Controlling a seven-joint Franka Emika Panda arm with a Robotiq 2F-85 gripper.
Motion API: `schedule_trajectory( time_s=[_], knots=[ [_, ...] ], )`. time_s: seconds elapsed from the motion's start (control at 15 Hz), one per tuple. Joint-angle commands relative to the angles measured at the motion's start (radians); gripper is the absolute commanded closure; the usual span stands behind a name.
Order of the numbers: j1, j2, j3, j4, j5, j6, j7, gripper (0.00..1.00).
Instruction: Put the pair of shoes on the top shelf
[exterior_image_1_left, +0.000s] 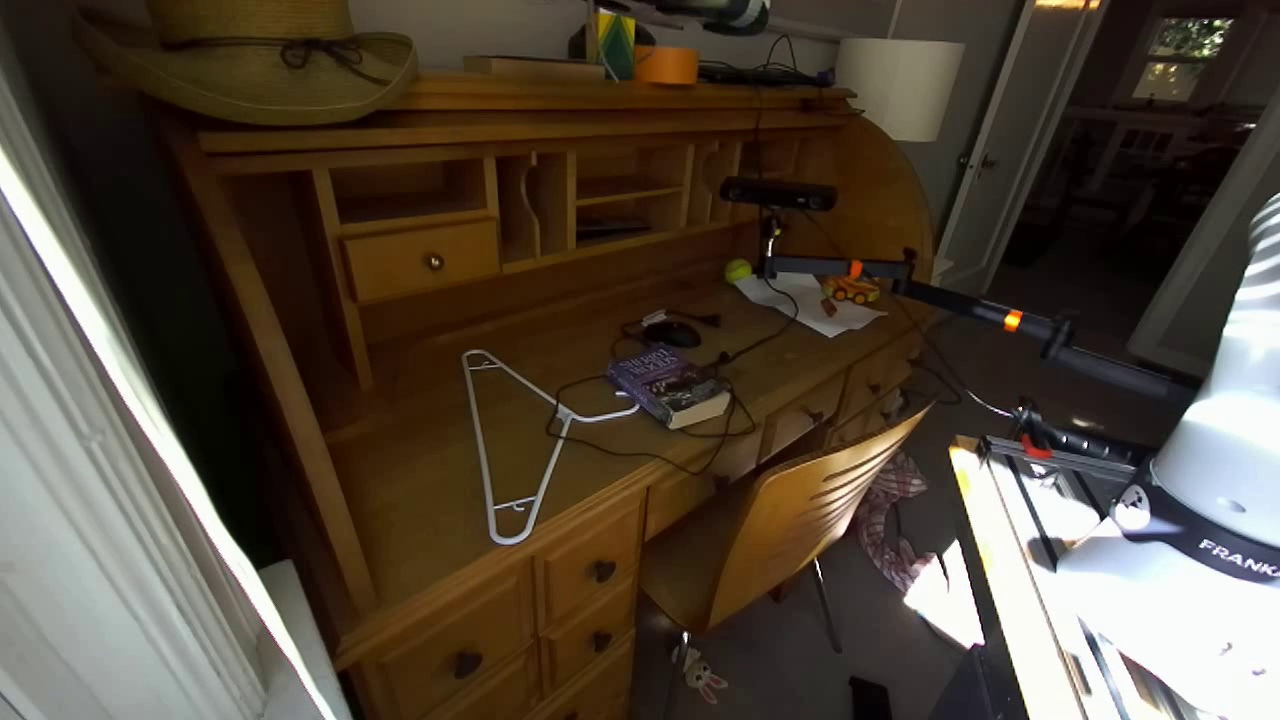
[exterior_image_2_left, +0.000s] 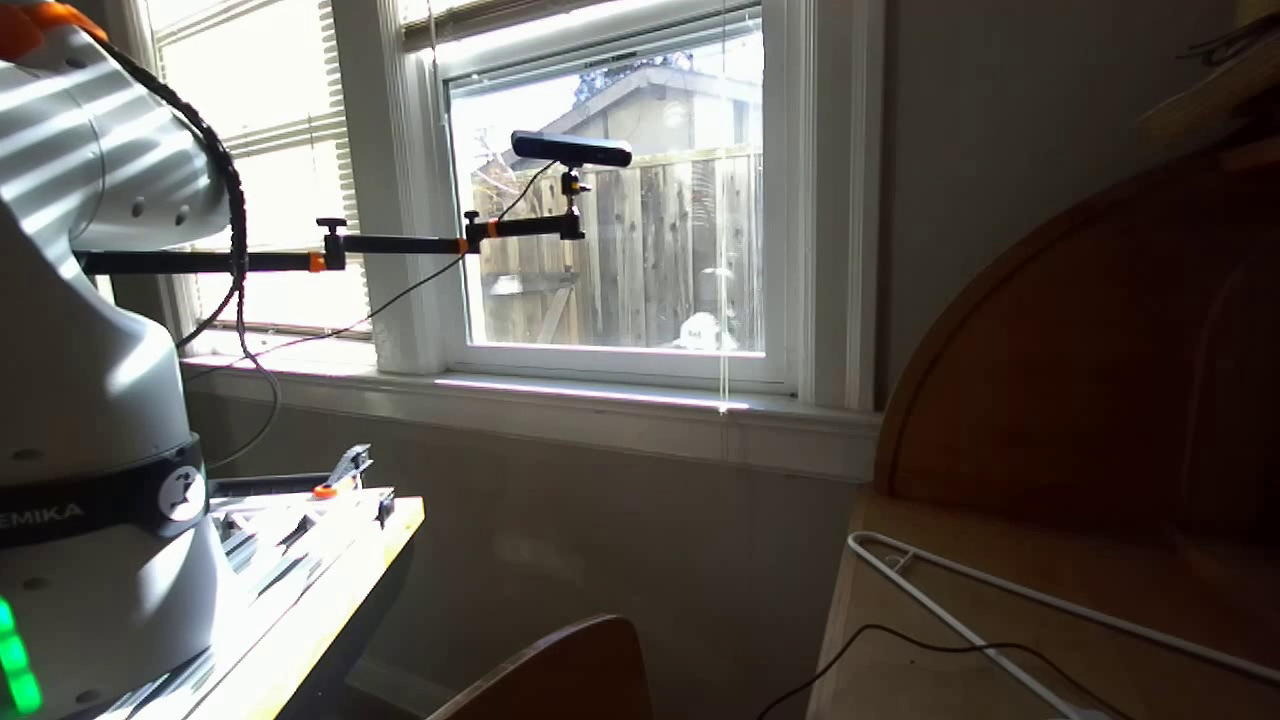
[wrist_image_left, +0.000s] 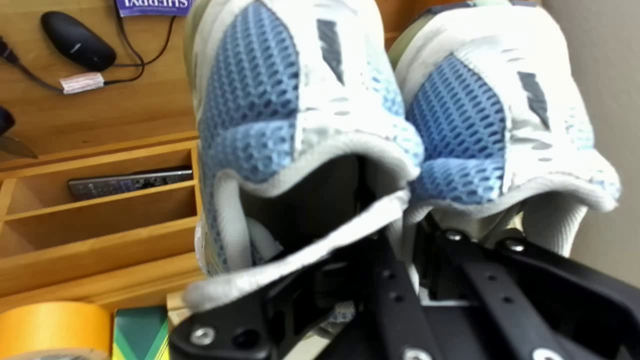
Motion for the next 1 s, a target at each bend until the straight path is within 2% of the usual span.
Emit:
schedule_trajectory(
  time_s=[0.0,0.2,0.4,0.47,0.53,0.87,0.93],
  knots=[
    [-0.042,0.076,-0.012,0.212,-0.056,-0.113,0.041,0.96],
    [-0.044,0.155,-0.033,0.355,-0.081,-0.158,0.011,0.96],
    [-0.03,0.284,-0.056,0.519,-0.065,-0.204,-0.003,0.96],
    [-0.029,0.179,-0.052,0.371,-0.068,-0.156,0.007,0.96],
    [-0.028,0.207,-0.055,0.398,-0.068,-0.159,0.007,0.83],
    [-0.027,0.21,-0.055,0.382,-0.067,-0.159,0.007,0.83],
    [-0.027,0.208,-0.056,0.382,-0.067,-0.159,0.006,0.96]
  ],
)
